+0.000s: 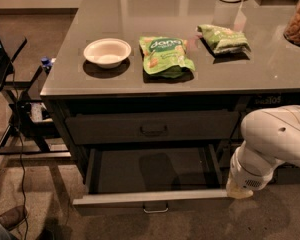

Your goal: Close middle drawer

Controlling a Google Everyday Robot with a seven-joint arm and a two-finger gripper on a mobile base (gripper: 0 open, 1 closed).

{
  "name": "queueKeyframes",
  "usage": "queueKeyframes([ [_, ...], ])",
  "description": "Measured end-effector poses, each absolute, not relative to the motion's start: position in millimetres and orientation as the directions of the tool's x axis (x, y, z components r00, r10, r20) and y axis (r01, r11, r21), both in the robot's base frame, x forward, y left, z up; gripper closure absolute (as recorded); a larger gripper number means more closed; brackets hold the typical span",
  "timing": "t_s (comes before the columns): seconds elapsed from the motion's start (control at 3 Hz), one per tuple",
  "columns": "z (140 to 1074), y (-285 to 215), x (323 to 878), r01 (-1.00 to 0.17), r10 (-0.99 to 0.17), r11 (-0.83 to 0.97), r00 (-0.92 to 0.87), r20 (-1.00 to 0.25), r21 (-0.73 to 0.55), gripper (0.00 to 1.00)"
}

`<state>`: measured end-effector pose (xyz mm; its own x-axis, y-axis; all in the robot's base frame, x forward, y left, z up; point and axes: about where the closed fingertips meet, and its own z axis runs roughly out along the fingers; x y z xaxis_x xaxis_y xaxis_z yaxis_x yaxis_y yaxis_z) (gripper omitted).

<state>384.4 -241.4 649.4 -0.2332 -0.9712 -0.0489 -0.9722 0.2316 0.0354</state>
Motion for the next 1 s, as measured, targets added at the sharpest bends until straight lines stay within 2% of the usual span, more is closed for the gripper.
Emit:
queueKeyframes([
  [0.67,551.7,-222.3,351.6,-0.96,-0.966,0.248,-0.255,-0.044,0.131,1.0],
  [1.0,490.5,-198.4,360.5,-0.947,-0.96,0.262,-0.276,-0.055,0.184,1.0],
])
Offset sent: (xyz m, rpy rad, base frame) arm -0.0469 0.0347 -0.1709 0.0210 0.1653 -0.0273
